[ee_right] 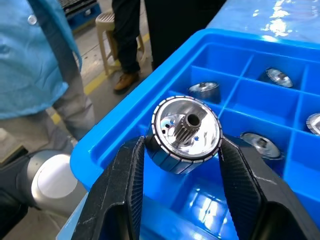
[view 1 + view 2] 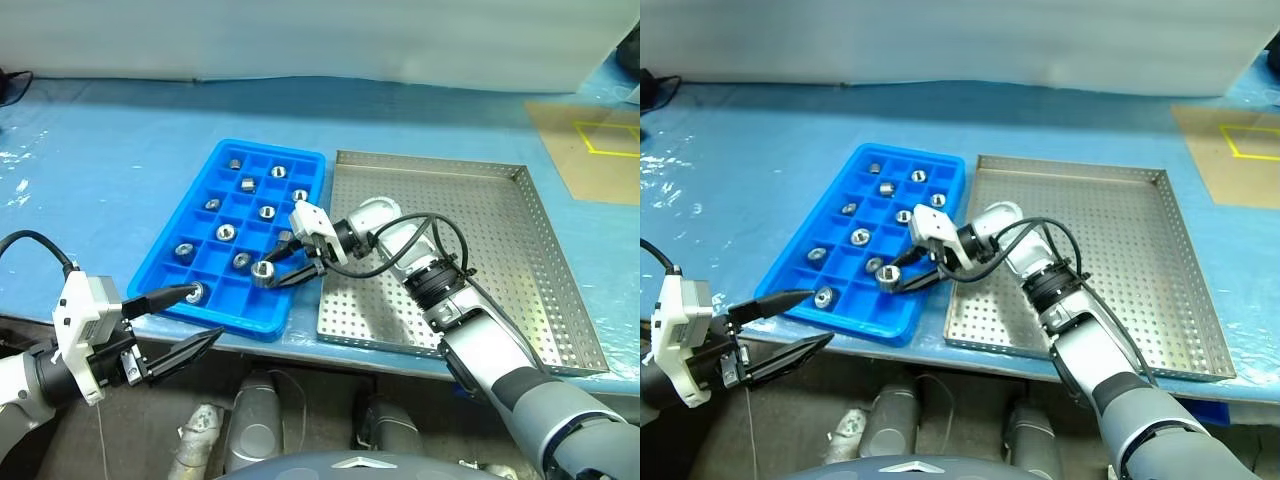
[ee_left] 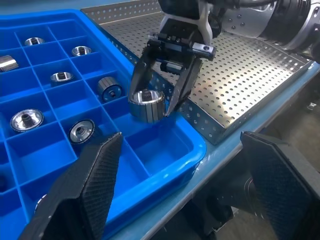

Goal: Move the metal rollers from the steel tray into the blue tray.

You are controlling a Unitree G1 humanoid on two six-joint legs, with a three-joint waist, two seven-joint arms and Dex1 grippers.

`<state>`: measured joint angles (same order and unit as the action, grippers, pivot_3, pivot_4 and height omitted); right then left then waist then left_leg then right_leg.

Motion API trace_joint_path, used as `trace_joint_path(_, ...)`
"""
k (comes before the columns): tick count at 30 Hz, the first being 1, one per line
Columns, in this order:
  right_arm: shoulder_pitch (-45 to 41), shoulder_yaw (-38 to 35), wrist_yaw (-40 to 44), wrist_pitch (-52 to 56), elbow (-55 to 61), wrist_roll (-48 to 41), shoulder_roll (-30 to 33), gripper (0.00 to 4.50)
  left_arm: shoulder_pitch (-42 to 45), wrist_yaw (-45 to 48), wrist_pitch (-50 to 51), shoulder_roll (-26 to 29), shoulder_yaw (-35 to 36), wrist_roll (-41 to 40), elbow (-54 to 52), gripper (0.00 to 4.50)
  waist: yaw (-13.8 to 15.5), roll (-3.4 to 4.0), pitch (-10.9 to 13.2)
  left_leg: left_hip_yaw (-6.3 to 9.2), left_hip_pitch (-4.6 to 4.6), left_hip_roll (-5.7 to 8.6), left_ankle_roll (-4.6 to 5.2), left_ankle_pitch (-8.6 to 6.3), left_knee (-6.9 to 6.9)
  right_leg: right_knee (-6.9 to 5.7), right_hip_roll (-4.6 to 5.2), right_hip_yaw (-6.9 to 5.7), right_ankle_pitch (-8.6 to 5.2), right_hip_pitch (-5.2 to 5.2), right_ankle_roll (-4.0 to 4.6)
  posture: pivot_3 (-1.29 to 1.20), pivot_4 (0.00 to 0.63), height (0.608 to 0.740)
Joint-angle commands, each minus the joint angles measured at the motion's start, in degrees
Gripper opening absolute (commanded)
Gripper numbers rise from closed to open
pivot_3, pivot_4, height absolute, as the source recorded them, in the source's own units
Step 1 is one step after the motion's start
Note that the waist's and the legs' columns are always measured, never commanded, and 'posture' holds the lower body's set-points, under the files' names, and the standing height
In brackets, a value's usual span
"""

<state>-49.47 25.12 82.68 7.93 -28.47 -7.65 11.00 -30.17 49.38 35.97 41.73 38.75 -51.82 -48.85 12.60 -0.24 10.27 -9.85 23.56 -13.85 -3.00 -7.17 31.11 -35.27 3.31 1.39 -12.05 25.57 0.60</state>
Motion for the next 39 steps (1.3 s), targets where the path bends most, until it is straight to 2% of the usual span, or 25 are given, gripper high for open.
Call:
trace_joint_path(1, 0.83, 0.69, 0.68, -0.76, 1.95, 0.31, -0.52, 1.81, 0.19, -0.75, -1.74, 0.04, -0.01, -0.81, -1.74, 4.02, 0.20, 0.00, 0.00, 0.00, 0.00, 0.00, 0.00, 0.00, 0.00, 0.00, -0.01, 0.00, 0.00, 0.00, 0.00, 0.44, 0.150, 0.740)
trace_joint_path(10, 1.58, 1.03, 0.02, -0.31, 3.08, 0.80, -0.99, 1.81, 4.10, -0.28, -2.63, 1.73, -3.15, 0.52, 1.43, 4.02, 0.45, -0.01, -0.02, 0.00, -0.02, 0.00, -0.01, 0.01, 0.02, -0.03, -0.05, 0.06, 0.00, 0.02, 0.00, 0.40, 0.150, 0.740)
trace_joint_path(12, 1.46, 0.62, 0.91, 0.55, 3.41, -0.11, -0.88, 2.53, 4.94, -0.15, -2.79, 2.00, -3.78, 0.71, 2.09, 4.02, 0.43, -0.01, -0.02, 0.00, -0.02, 0.00, -0.01, 0.01, 0.04, -0.03, -0.05, 0.06, 0.01, 0.02, 0.01, 0.40, 0.150, 0.740)
trace_joint_path(15, 1.39, 0.24, -1.09, 1.17, 3.84, 0.66, -0.71, 3.37, 6.48, 0.29, -3.06, 2.61, -4.51, 0.71, 3.49, 4.02, 0.43, -0.01, -0.02, 0.00, -0.01, 0.00, -0.01, 0.01, 0.04, -0.06, -0.05, 0.05, 0.01, 0.03, 0.01, 0.38, 0.150, 0.740)
trace_joint_path(23, 0.60, -1.60, -3.58, 1.94, 4.11, 0.13, 0.15, 3.37, 11.44, 2.13, -4.17, 4.21, -8.16, 2.44, 7.68, 4.02, -0.35, -0.04, -0.04, 0.00, -0.04, 0.00, -0.04, 0.03, 0.15, -0.25, -0.04, 0.06, 0.01, 0.02, 0.01, 0.32, 0.150, 0.740)
trace_joint_path(28, 0.00, -5.38, -5.27, 5.21, 8.19, -1.80, 2.96, 3.37, 21.44, 4.54, -6.04, 4.88, -15.57, 5.47, 14.65, 4.02, -1.08, -0.06, -0.05, 0.00, -0.12, 0.03, -0.11, 0.07, 0.23, -0.44, -0.03, 0.09, 0.02, 0.00, 0.00, 0.18, 0.150, 0.740)
trace_joint_path(32, 0.18, -9.66, -8.33, 8.90, 12.60, -2.98, 6.75, 3.37, 33.04, 7.23, -8.25, 3.75, -23.26, 8.96, 22.95, 4.02, -2.18, -0.09, -0.08, -0.01, -0.34, 0.03, -0.19, 0.13, 0.30, -0.51, -0.04, 0.13, 0.05, -0.21, 0.04, 0.06, 0.150, 0.740)
trace_joint_path(39, 5.43, -19.07, -19.57, 14.51, 19.84, -2.75, 15.21, 3.37, 54.55, 16.24, -15.31, -2.75, -36.79, 17.61, 43.90, 4.02, -5.30, -0.17, -0.14, -0.02, -0.34, 0.08, -0.28, 0.18, 0.87, -0.60, 0.00, 0.20, 0.31, -0.44, 0.33, -0.14, 0.150, 0.740)
